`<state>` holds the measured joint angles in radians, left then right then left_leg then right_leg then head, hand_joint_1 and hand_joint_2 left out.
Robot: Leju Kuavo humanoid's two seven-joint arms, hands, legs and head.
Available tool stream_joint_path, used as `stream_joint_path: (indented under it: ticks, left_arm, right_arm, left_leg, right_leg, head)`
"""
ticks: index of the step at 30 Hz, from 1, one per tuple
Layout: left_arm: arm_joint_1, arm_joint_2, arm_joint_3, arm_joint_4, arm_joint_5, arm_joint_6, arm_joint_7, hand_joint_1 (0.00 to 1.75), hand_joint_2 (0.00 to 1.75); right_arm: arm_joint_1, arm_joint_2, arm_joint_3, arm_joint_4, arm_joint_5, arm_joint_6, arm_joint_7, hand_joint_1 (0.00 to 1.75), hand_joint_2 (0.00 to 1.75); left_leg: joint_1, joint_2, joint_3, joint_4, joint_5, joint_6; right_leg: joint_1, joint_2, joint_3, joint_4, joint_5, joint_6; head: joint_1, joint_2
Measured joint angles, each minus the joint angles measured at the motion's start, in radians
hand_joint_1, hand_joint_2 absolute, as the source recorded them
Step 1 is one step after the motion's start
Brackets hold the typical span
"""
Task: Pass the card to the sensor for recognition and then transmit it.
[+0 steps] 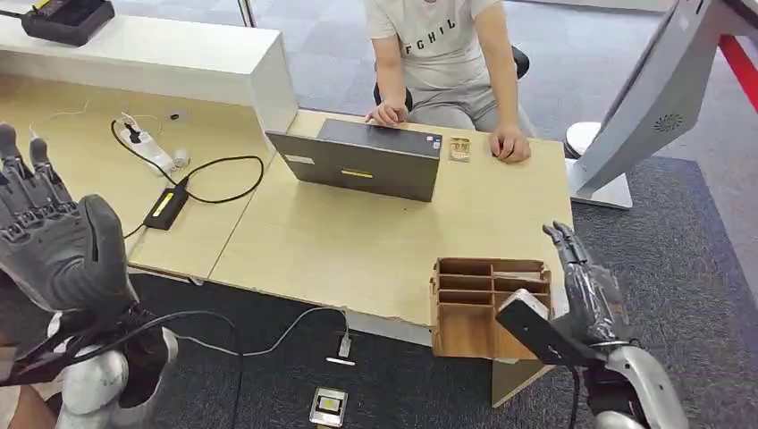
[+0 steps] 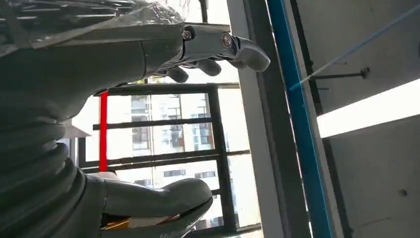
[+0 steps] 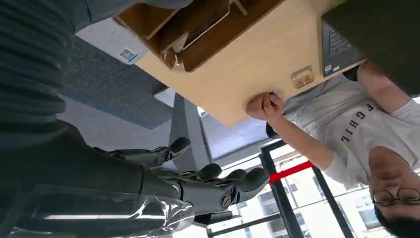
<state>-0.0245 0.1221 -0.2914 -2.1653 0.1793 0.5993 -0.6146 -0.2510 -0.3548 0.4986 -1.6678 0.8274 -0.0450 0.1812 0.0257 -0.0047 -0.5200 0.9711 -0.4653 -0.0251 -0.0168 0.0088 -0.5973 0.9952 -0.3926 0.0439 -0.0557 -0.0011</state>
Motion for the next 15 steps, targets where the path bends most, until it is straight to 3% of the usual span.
stream_joint_path:
  ticks: [9,15]
  left_arm:
    - [-0.017,0.0,-0.006,0.003,0.013,-0.014,0.004,0.0,1.75]
    - [-0.042,0.0,-0.013,0.015,0.029,-0.035,0.004,0.0,1.75]
  right_arm:
    - [-0.003,0.015,0.031,0.012,0.003,0.004,-0.005,0.0,1.75]
    - [-0.04,0.031,0.045,0.088,0.037,-0.015,-0.008,0.0,1.75]
  left_leg:
    - [0.0,0.0,0.0,0.0,0.0,0.0]
    - [0.0,0.0,0.0,0.0,0.0,0.0]
  right_leg:
    - [0.0,0.0,0.0,0.0,0.0,0.0]
    - [0.0,0.0,0.0,0.0,0.0,0.0]
  head:
    - [0.0,0.0]
    - [0.0,0.0]
